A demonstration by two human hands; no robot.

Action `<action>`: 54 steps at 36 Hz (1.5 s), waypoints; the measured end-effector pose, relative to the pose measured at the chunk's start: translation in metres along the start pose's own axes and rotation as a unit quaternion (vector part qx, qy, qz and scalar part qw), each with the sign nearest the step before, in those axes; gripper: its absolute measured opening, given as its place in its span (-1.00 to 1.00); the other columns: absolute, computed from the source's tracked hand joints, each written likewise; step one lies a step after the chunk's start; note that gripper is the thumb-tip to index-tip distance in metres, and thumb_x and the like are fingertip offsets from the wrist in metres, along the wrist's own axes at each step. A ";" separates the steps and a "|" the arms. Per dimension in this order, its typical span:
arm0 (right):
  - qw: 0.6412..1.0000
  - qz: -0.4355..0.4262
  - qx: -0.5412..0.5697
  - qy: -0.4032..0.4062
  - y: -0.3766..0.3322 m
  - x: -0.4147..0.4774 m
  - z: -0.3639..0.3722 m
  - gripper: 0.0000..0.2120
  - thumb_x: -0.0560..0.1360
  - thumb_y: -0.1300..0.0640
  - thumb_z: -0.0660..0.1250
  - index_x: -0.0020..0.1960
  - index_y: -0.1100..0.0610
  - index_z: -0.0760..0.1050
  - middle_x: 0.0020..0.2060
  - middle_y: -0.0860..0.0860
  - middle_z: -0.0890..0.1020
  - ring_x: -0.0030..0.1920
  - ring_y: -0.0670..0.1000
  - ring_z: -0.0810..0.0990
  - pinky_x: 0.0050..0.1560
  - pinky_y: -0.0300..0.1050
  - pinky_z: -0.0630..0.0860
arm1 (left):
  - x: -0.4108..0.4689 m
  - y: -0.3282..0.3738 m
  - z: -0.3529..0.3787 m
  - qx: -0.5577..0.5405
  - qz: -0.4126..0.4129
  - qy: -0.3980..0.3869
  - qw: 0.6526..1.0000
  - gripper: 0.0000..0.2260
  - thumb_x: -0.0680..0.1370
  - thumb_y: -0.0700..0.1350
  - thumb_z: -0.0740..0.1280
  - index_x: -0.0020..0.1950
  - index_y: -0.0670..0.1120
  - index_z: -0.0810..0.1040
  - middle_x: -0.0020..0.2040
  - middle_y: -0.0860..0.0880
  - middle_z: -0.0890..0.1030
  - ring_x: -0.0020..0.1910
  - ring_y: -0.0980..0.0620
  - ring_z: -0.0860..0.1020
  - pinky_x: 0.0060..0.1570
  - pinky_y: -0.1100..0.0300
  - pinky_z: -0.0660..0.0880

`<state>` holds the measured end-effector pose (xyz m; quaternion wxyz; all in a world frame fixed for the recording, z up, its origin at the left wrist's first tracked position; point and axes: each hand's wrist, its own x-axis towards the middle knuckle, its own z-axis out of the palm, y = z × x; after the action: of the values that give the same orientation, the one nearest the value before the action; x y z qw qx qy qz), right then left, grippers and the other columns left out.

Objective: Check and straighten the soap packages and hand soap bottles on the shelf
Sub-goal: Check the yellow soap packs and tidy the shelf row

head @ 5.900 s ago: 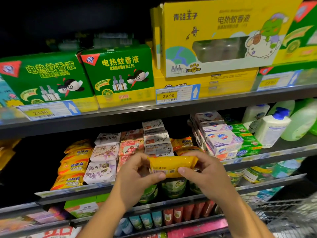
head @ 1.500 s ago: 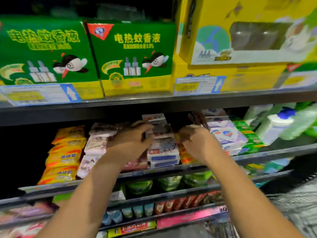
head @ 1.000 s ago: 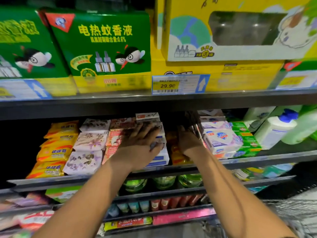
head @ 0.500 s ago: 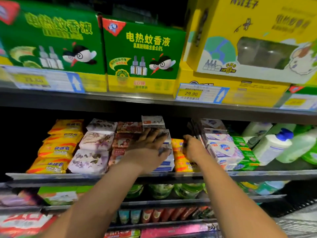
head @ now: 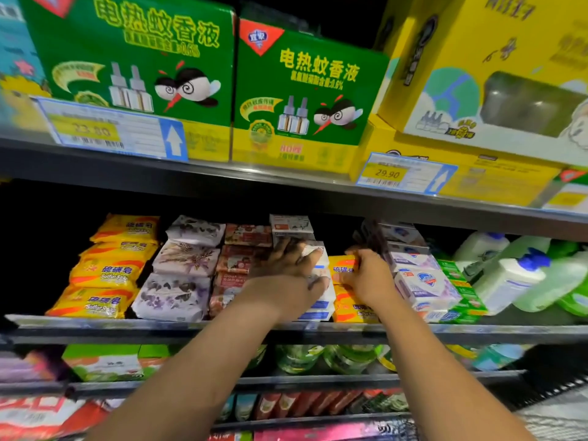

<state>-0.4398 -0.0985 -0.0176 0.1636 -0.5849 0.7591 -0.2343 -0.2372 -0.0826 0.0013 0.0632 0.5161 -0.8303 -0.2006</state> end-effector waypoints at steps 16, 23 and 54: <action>0.952 -0.034 0.267 0.147 0.012 -0.076 -0.053 -0.75 0.48 0.07 0.50 0.09 -0.14 0.54 0.09 -0.14 0.53 0.04 -0.08 0.56 0.03 -0.02 0.54 | -0.005 0.015 -0.025 0.033 0.017 -0.029 0.999 -0.37 0.57 0.41 -0.01 0.56 0.31 -0.18 0.62 0.12 -0.19 0.59 -0.03 -0.22 0.52 -0.20 -0.09; 0.815 0.058 0.576 0.020 0.002 -0.098 -0.064 -0.76 0.46 0.27 0.43 0.12 0.19 0.55 -0.12 0.15 0.61 -0.26 0.03 0.63 -0.32 -0.17 0.56 | -0.013 0.048 -0.014 0.020 0.216 0.068 0.974 -0.31 0.54 0.11 0.39 0.54 0.34 0.06 0.59 0.16 0.04 0.54 0.09 0.04 0.43 0.12 0.19; 0.822 0.107 0.556 -0.065 0.001 -0.115 -0.106 -0.80 0.56 0.18 0.34 0.13 0.26 0.52 -0.18 0.18 0.70 -0.32 0.07 0.69 -0.39 -0.23 0.62 | -0.006 0.058 0.013 -0.273 0.241 0.181 0.914 -0.58 0.47 -0.15 0.51 0.26 0.20 0.56 0.43 0.20 0.30 0.34 0.16 0.38 0.27 0.25 0.35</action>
<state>-0.4662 0.0304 0.0679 0.5334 -0.3239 0.5457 -0.5592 -0.2862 -0.0516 0.0133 0.3975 0.2908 -0.8165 -0.3011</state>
